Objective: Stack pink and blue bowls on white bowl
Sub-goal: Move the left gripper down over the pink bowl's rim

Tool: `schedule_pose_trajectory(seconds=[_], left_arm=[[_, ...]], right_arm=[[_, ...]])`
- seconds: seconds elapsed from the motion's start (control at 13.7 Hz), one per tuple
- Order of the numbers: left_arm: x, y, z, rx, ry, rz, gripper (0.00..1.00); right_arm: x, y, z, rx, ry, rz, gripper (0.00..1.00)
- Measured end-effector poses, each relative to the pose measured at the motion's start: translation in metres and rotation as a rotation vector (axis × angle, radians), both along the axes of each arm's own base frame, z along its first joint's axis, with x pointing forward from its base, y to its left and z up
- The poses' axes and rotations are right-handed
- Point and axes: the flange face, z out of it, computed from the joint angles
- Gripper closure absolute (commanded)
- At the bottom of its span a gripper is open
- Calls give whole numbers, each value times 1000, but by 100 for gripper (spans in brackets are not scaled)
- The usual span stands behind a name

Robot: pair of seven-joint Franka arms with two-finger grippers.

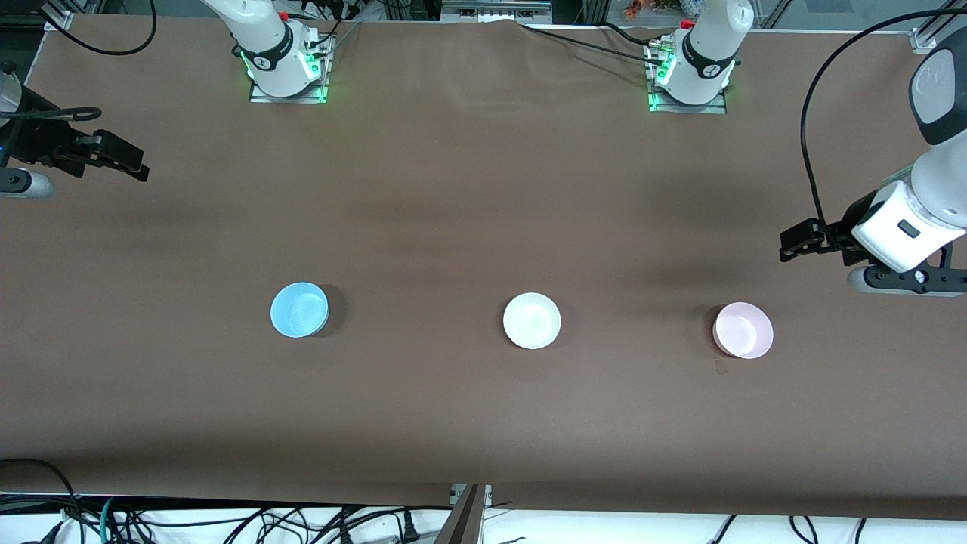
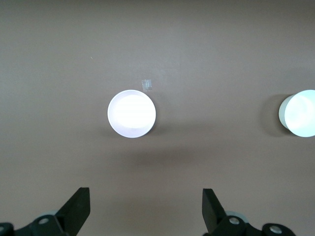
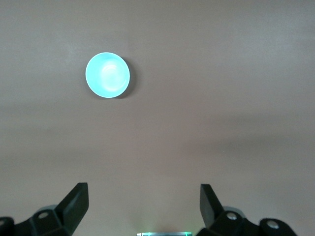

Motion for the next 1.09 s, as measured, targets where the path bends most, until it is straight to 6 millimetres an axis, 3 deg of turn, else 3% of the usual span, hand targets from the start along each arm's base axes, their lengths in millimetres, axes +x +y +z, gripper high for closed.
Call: schedule_pose_trajectory(seconds=[0.44,0.73,1.09], left_arm=[[3,7,-4,-1,-10,0,0],[5,9,-24,-1,-12,4,0],[8,10,-33,-2,-25,7,0]], right_arm=[[0,0,0,0,-2,0,0],[0,0,0,0,-4,-1,0],[1,0,1,0,-8,-1,0]])
